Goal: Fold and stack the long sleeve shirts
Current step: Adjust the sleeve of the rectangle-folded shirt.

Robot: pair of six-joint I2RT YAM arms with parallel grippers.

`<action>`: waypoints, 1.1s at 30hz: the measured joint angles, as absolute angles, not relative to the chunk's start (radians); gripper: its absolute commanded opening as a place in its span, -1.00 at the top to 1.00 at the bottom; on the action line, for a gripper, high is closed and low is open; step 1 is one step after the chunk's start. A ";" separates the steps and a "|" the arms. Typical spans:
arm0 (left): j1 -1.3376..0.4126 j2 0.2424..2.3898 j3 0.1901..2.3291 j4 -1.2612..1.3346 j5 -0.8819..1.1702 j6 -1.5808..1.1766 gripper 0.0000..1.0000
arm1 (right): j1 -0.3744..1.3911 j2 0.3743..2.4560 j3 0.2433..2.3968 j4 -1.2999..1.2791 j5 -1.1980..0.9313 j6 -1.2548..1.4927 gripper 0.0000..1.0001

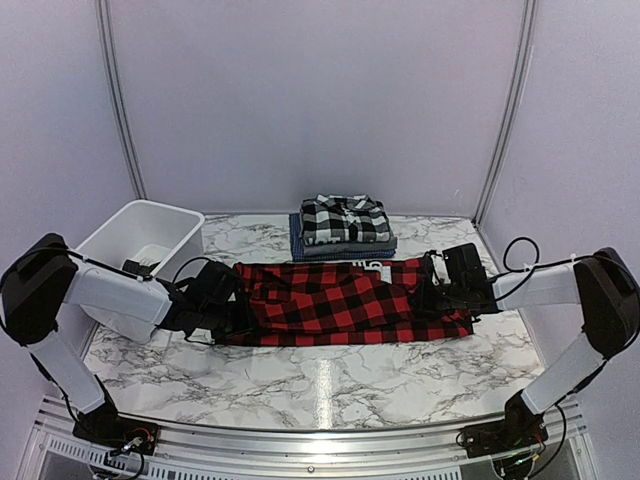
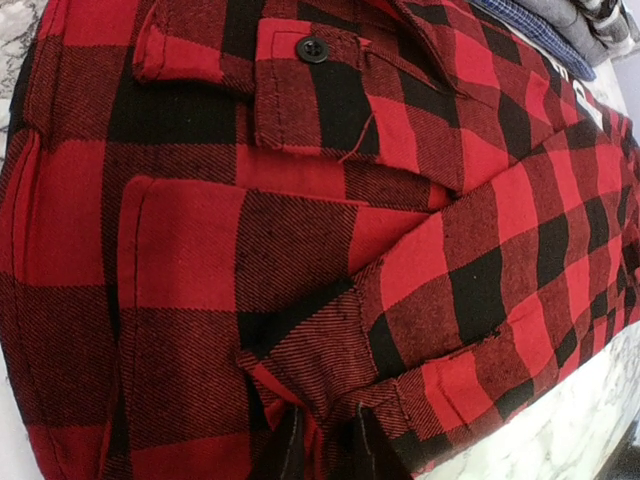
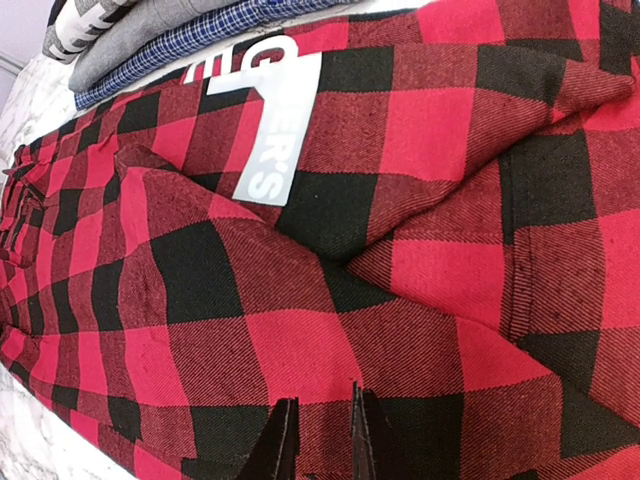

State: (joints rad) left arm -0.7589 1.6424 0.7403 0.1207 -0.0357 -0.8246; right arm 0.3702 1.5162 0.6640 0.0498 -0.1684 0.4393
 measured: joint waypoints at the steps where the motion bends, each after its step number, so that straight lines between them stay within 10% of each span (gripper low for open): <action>1: -0.759 1.644 0.742 0.121 -0.035 -0.827 0.87 | 0.370 1.514 0.664 0.049 -0.167 0.439 0.70; 22: -0.787 1.605 0.840 0.097 -0.181 -0.609 1.00 | 0.370 1.502 0.664 0.044 -0.114 0.437 0.70; 33: -0.778 1.666 0.821 0.029 -0.165 -0.649 0.39 | 0.371 1.501 0.664 0.035 -0.105 0.429 0.64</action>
